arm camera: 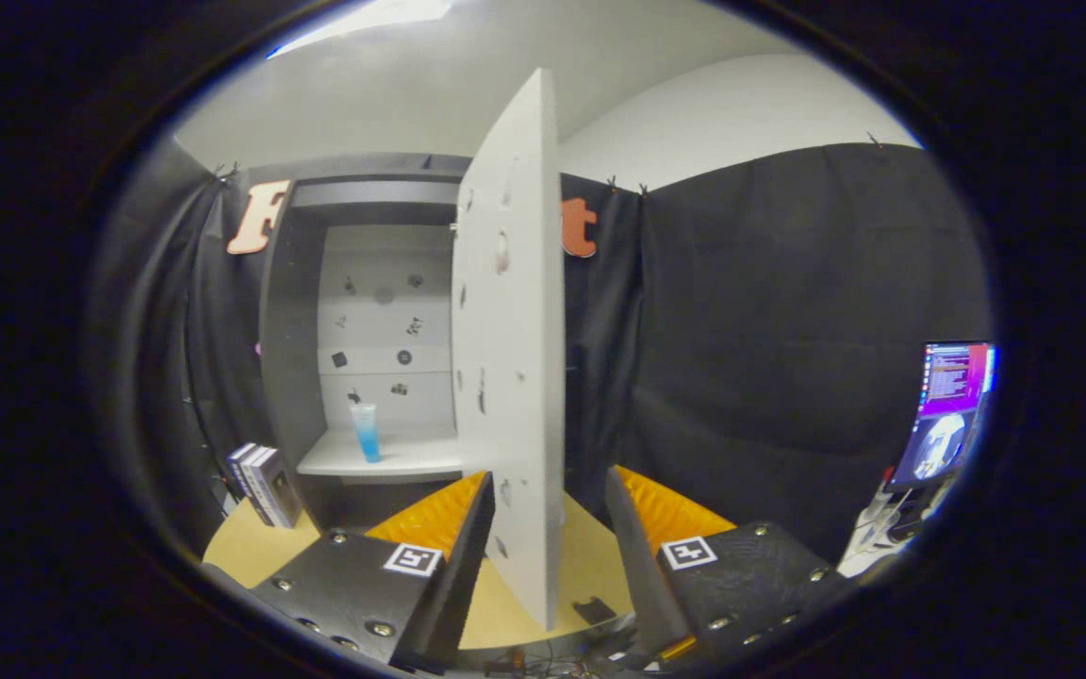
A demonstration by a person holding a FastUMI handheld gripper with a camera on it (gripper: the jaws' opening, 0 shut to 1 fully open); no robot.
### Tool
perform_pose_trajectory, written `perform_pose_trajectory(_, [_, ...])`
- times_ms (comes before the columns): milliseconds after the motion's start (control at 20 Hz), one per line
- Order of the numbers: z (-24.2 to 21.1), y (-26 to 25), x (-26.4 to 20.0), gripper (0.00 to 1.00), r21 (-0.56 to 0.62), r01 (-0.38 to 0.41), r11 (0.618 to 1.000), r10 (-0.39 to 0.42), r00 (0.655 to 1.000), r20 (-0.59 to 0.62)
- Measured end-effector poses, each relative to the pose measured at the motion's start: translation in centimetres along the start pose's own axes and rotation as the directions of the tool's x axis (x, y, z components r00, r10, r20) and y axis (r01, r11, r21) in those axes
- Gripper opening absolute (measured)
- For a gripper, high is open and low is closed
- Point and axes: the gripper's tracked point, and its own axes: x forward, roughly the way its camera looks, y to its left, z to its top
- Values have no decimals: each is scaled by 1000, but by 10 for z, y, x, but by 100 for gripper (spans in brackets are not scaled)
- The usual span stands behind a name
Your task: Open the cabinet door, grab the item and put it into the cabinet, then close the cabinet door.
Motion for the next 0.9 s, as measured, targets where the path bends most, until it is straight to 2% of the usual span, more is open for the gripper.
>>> perform_pose_trajectory(200, [-14,-22,47,70,-10,-32,999,32,999,-39])
perform_pose_trajectory(400, [-17,-20,77,70,-31,-80,996,79,996,-37])
perform_pose_trajectory(700, [-28,-12,74,70,-6,-174,985,173,982,-70])
perform_pose_trajectory(900, [-28,8,62,70,24,-264,964,265,961,-76])
